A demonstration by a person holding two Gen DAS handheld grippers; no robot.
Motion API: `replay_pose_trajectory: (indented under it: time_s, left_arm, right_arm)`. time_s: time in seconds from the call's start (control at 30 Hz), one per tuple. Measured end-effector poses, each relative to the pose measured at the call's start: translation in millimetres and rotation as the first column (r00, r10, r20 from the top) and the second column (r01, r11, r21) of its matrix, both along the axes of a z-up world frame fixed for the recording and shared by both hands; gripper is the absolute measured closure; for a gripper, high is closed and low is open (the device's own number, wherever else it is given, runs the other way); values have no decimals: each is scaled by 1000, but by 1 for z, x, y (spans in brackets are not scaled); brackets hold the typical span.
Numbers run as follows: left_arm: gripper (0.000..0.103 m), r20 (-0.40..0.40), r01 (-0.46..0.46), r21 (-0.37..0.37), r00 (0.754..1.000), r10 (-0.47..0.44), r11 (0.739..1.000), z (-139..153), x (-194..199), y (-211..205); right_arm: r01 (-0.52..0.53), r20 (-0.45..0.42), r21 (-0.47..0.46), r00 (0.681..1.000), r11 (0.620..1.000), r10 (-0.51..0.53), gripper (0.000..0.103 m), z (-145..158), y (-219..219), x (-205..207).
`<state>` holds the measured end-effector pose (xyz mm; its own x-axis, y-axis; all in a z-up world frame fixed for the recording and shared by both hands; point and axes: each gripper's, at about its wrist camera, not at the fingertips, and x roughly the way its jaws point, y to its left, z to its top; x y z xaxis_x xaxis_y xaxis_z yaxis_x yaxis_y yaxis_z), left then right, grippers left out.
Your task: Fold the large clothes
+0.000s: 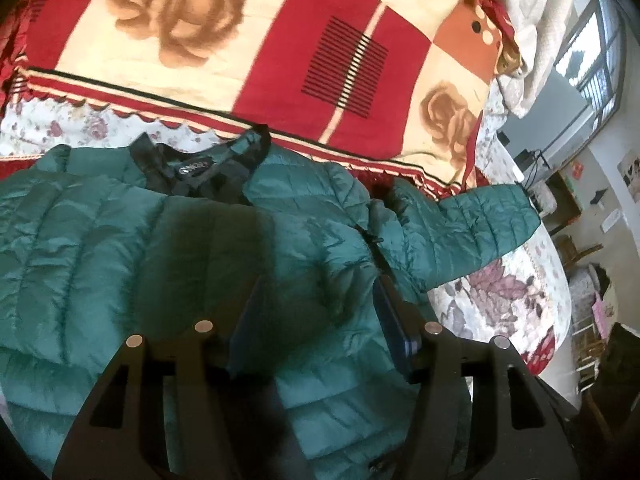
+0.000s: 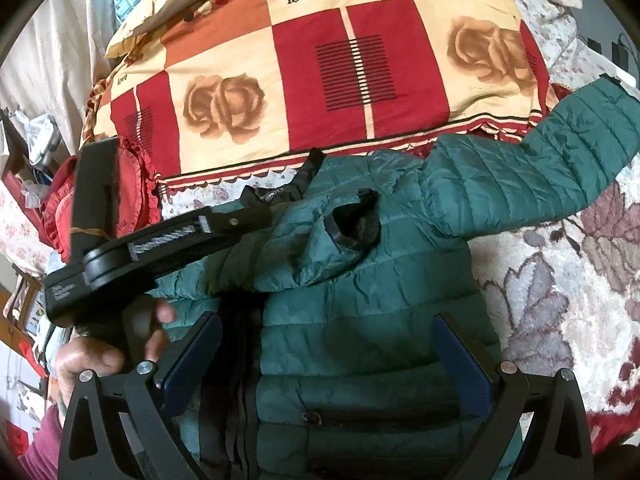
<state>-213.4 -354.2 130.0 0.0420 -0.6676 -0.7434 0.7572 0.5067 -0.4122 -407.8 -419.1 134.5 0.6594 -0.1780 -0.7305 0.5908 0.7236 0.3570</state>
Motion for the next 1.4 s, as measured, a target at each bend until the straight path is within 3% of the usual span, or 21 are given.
replay_pose_trajectory:
  time_s: [0.13,0.23,0.43,0.47,0.5,0.57,0.67,0.77,0.87,0.93,1.03,1.07,1.17,1.27,1.4]
  left_arm:
    - [46,70,-61,14,996,60,998,10,16,26]
    - [46,151,-150,43,978,142,988,15,37,55]
    - [46,223,-310,118,934,279,943,3,75,110]
    - [46,223,-325,127,930,293,937,0,80,116]
    - [46,226,-341,138,925,306,930,-4,84,124]
    - [46,230,-362,148,918,324,921,-8,89,132]
    - [46,233,-387,158,909,346,909,-14,95,138]
    - [46,240,-409,171,900,365,896,-21,99,137]
    - [46,246,-426,208,894,375,880,-36,102,131]
    - [46,247,-434,221,891,380,873,-46,103,127]
    - [46,272,-447,229,882,384,865,-51,102,122]
    - [46,278,-447,233,882,381,864,-51,101,121]
    - [46,289,-440,237,883,369,866,-50,99,118]
    - [46,300,-436,240,883,361,867,-49,98,117]
    - [46,301,-445,208,876,376,871,-41,96,117]
  right_arm:
    - [-21,-28,-15,999,1000,20,0,-2,-3,18]
    - [-32,-60,-28,998,999,30,0,-5,-11,36]
    - [-59,-99,57,993,997,64,2,-29,-33,79]
    - [-69,-115,80,990,994,78,14,-38,-35,88]
    - [-77,-131,88,987,993,88,45,-44,-38,94]
    - [-86,-167,46,982,995,93,79,-49,-39,105]
    - [-123,-173,-79,979,989,108,89,-34,-34,113]
    - [-114,-149,-213,985,970,83,90,-11,-34,113]
    - [-95,-171,-286,984,954,46,90,-7,-41,119]
    - [-88,-208,-286,978,954,28,90,-21,-49,127]
    - [-87,-272,-187,962,978,33,89,-54,-62,134]
    - [-73,-286,-150,958,986,27,86,-60,-67,131]
    - [23,-250,-160,966,987,-63,48,-50,-67,108]
    - [69,-209,-174,972,982,-105,45,-31,-66,89]
    - [-8,-124,-162,992,987,-12,45,-7,-47,90]
